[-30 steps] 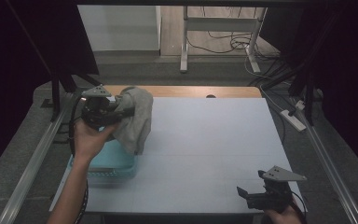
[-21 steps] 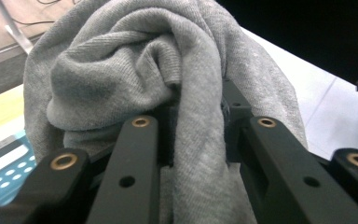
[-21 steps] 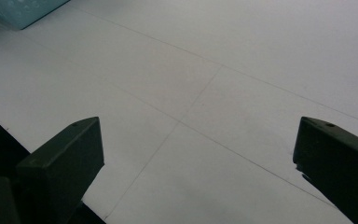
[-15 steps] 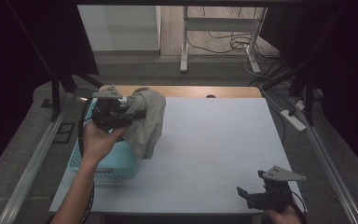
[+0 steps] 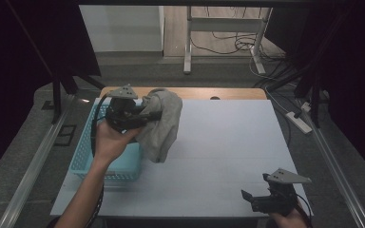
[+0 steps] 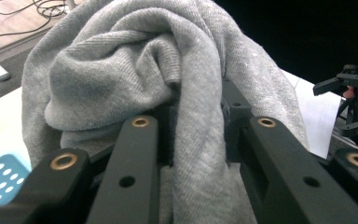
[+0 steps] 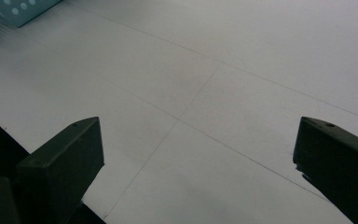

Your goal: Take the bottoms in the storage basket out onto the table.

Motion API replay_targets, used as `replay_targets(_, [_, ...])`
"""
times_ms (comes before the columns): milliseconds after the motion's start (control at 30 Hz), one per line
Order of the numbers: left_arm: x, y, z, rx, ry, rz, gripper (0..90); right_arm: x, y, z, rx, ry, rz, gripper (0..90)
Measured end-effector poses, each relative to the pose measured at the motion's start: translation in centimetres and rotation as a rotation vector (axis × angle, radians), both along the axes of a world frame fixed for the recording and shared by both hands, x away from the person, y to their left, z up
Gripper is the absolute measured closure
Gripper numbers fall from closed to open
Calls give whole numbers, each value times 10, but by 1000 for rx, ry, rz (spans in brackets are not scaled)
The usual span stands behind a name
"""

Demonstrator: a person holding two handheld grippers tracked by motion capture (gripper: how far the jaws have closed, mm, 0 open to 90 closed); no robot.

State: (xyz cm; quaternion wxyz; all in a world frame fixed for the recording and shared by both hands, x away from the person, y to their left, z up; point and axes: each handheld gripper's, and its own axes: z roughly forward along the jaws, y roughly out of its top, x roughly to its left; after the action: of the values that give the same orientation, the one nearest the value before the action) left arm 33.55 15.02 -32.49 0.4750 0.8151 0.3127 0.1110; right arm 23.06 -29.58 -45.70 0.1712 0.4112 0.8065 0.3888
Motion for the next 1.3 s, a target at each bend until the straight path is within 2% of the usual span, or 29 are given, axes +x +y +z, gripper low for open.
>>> replay_targets(267, [3,-17,2,14,-2,-33,735,-1,-1,0,7,-3,0,23])
replay_targets(567, [8,-36,-2,30,-3,-61,734,-1,-1,0,9,-2,0,23])
replay_targets(800, [14,-52,-8,48,4,-85,733,-1,-1,0,12,-7,0,23])
replay_targets(1300, [25,-76,-25,68,25,-118,732,-1,-2,1,14,-9,4,22])
